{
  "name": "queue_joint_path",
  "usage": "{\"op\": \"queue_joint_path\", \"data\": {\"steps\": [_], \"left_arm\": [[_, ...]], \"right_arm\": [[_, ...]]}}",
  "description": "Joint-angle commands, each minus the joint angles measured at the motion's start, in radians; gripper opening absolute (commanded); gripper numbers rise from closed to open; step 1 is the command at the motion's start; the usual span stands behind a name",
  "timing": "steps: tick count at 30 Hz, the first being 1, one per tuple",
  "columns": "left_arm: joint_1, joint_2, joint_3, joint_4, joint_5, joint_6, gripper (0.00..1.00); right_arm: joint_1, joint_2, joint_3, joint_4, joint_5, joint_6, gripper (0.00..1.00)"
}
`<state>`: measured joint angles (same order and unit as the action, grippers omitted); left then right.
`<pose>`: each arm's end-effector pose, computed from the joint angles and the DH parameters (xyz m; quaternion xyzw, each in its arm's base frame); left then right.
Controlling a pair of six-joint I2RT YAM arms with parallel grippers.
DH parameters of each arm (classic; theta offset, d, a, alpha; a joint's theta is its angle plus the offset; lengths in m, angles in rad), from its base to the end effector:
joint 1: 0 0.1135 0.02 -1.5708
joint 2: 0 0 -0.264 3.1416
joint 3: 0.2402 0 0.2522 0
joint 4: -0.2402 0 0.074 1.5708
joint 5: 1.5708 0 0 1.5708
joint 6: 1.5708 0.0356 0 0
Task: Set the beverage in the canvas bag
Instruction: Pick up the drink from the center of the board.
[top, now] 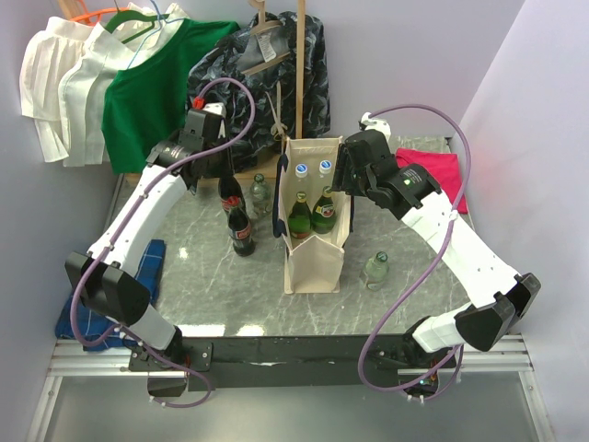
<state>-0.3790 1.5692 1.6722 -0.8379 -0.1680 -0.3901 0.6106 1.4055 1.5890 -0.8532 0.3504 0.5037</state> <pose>0.3162 -0.1195 0.3892 -0.0391 0.9105 -0.0807 0.4037 0.2452 0.1567 0.4109 0.0284 0.8892 0.0936 0.4469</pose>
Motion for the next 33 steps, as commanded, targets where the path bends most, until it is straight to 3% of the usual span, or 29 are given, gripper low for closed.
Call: {"op": "queue_joint_path", "data": {"steps": [1, 33], "left_arm": [[-0.006, -0.008, 0.014, 0.013, 0.059, 0.000, 0.01], [-0.008, -0.041, 0.138, 0.072, 0.028, 0.036, 0.01]], "right_arm": [[-0.006, 0.003, 0.009, 0.031, 0.006, -0.008, 0.63], [-0.003, 0.020, -0.017, -0.020, 0.005, 0.015, 0.62]]}}
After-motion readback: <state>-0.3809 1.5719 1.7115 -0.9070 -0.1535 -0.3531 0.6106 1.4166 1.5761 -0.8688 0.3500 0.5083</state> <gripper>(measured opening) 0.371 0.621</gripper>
